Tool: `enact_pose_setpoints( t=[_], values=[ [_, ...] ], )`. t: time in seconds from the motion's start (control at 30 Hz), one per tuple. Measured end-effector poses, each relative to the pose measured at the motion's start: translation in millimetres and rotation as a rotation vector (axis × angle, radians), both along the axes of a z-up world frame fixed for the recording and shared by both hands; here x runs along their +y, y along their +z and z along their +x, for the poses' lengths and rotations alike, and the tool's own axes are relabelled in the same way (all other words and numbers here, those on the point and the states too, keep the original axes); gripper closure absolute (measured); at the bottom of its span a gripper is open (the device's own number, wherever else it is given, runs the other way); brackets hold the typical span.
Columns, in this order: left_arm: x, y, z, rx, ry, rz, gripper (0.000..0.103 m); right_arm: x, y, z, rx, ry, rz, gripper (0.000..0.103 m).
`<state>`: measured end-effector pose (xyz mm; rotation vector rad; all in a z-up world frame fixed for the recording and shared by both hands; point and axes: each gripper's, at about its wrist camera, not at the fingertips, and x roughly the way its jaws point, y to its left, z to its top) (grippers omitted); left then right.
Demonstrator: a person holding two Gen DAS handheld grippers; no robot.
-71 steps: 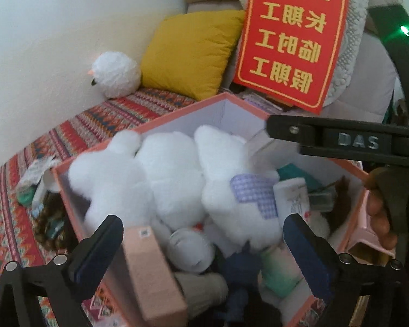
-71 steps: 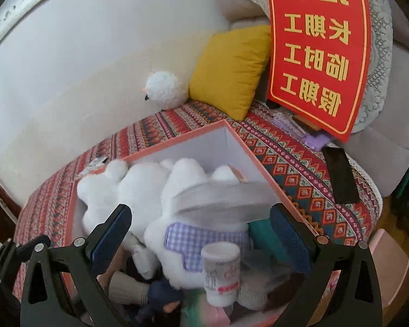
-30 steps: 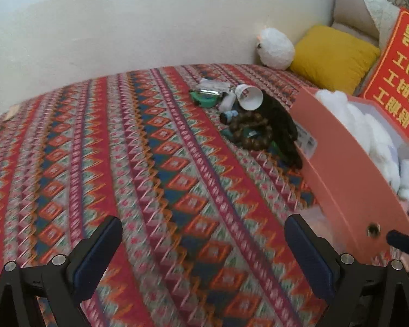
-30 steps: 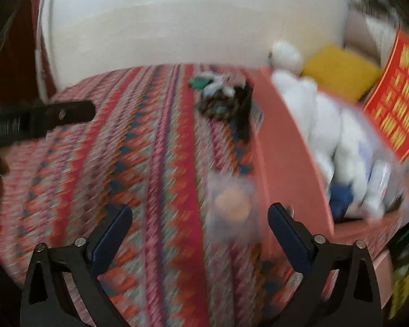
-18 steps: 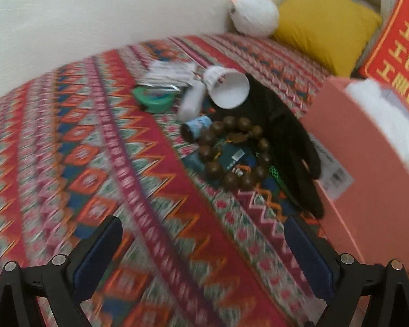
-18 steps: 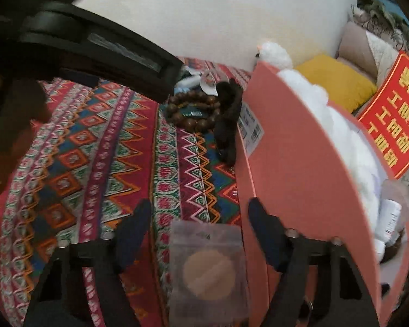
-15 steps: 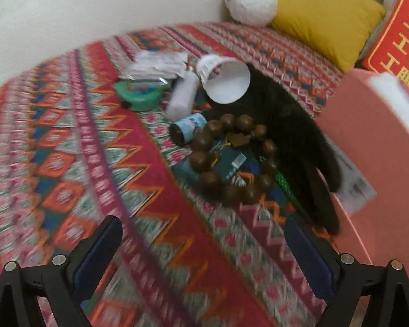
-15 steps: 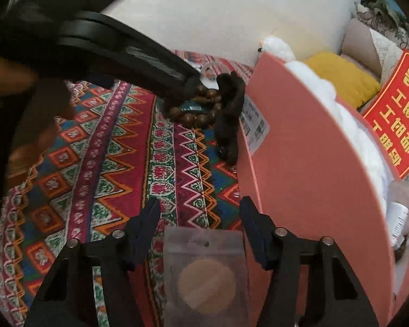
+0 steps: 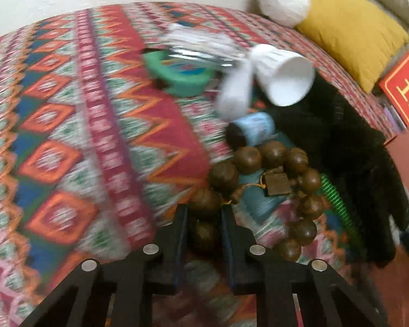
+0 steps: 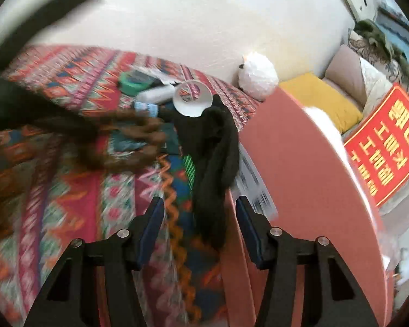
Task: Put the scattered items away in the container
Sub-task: 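Grasp the brown bead bracelet with the left tool while the right grasps the black glove, then drop the bead bracelet and black glove into the pink box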
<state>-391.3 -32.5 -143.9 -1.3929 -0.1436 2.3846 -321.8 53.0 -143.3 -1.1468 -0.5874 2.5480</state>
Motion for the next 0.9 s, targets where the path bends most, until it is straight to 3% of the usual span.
enact_pose_setpoints(
  t=[0.07, 0.13, 0.23, 0.53, 0.9],
  values=[
    [-14.7, 1.0, 9.3, 0.002, 0.020, -0.007, 0.083, 6.8, -6.9, -22.1, -0.030, -0.047, 0.001, 0.090],
    [-28.3, 2.8, 21.7, -0.003, 0.040, -0.009, 0.083, 15.8, 1.5, -18.5, -0.024, -0.051, -0.060, 0.092],
    [-49.4, 5.3, 44.6, -0.009, 0.066, -0.006, 0.083, 8.8, 17.1, 17.8, 0.000, 0.025, -0.082, 0.092],
    [-80.5, 48.2, 155.6, 0.041, 0.095, 0.018, 0.084, -52.4, 51.5, 183.7, 0.004, 0.271, -0.147, 0.092],
    [-102.7, 111.9, 294.0, 0.131, 0.091, 0.037, 0.084, -58.2, 137.4, 300.8, 0.171, 0.363, -0.171, 0.092]
  ],
)
